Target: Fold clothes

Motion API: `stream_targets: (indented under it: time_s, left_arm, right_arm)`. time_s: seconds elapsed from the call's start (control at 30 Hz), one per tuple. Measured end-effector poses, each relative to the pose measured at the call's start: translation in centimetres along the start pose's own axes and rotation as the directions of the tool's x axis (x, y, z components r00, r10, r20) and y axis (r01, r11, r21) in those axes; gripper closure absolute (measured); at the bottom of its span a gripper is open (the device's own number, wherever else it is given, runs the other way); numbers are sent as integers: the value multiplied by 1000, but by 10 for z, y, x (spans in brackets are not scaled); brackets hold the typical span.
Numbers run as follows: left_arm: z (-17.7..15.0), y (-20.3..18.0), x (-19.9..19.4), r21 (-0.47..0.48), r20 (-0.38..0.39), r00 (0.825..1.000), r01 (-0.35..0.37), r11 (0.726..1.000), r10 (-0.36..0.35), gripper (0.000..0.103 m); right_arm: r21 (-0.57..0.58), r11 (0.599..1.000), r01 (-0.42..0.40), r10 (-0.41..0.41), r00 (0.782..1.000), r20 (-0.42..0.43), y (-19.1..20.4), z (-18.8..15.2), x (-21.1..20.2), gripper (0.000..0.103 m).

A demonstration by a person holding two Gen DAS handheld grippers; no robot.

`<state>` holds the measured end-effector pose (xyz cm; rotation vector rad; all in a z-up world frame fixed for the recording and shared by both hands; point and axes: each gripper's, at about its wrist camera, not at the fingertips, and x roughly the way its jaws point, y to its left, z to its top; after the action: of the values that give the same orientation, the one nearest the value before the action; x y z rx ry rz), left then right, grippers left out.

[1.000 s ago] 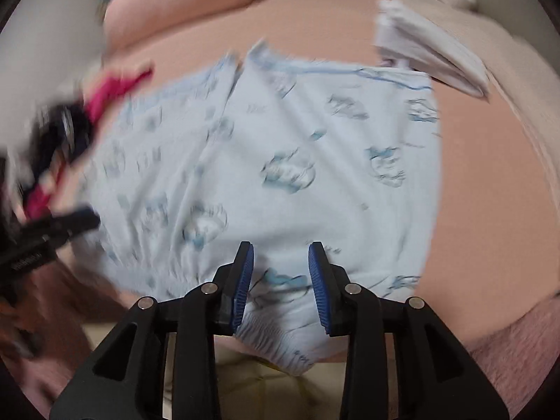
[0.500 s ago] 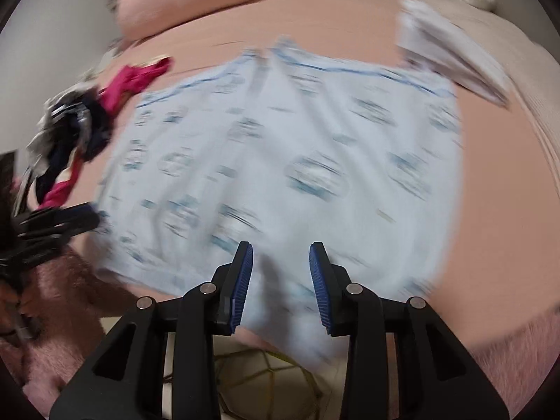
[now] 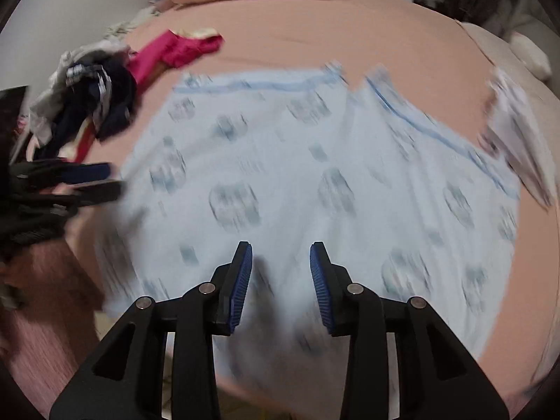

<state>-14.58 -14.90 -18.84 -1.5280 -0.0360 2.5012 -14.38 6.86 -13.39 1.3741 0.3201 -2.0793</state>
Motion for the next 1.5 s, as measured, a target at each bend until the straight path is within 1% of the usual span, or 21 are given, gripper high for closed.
stream_targets:
  time_s: [0.07,0.1,0.13,0.23,0.33,0.43,0.53,0.63,0.67,0.7,0.73,0.83,0.93,1.0,1.07,1.17,1.23,1.3,1.37,1.43,1.5]
  left_arm:
    - [6,6,21,13,-68,996,-64,998,64,59]
    - [3,10,24,16,-87,993,-82,996,83,55]
    - [-3,16,17,0,-82,994,-73,997,73,55]
    - [-13,42,5,-54,-91,982,-169,984,164,42]
    - [-6,61,-5,-146,-38,995,-92,985,87,43]
    - [22,66,1,-166,36,999,-20,986,26,42]
    - [53,86,25,-234,43,997,-49,971,61,42]
    - [70,110,51,-326,39,999,-4,945,18,43]
    - [73,110,55,-316,48,998,-12,949,28,49]
    - [75,107,56,-280,60,996,-51,959,71,63]
    - [76,102,56,-238,66,989,-110,965,129,69]
    - [74,105,54,-205,56,972,-212,955,228,70]
    - [74,123,50,-239,23,936,-335,911,351,70]
    - [71,122,38,-281,35,973,-210,936,229,71]
    - [66,101,28,-248,53,992,-95,964,112,70]
    - [55,46,20,-107,21,999,30,994,-28,68]
    - [45,12,19,-44,-27,994,109,993,-110,67]
    - [29,-20,22,0,-93,988,127,992,-126,66]
    - [14,-41,24,48,-127,990,68,997,-62,64]
    - [-1,-58,9,64,-113,994,4,998,4,64]
    - [-14,-69,-9,37,-89,996,17,999,-14,64]
  right_arm:
    - [-9,1000,-16,15,1000,-13,3,21,15,68]
    - [-10,1000,21,-22,999,-45,2,24,28,69]
    - [-12,998,66,-67,994,-80,1,26,40,70]
    - [1,997,74,-73,992,-99,-19,23,43,73]
    - [-11,994,107,-108,990,-95,-32,26,31,71]
    - [3,998,66,-66,997,-49,-41,52,28,71]
    - [12,996,90,-90,996,-21,-45,90,42,70]
    - [66,996,60,-58,998,-27,-56,119,65,70]
    - [56,997,59,-56,997,-54,-57,124,76,70]
    - [40,997,60,-57,995,-84,-58,130,88,70]
    - [18,997,71,-69,992,-107,-56,132,100,71]
    - [-50,994,92,-97,991,-97,-49,138,107,71]
    - [-28,995,95,-97,991,-88,-54,143,103,71]
    - [7,998,58,-57,995,-87,-57,146,95,69]
    - [35,999,-8,12,995,-100,-57,146,86,68]
    - [8,1000,-19,20,994,-110,-40,130,73,68]
    - [3,1000,-17,17,993,-116,-31,112,66,68]
    - [22,1000,-21,23,992,-125,-32,89,57,68]
    - [46,999,-24,30,991,-133,-37,63,47,68]
    - [64,998,4,4,992,-126,-44,34,31,68]
    - [82,996,35,-25,993,-119,-52,5,14,68]
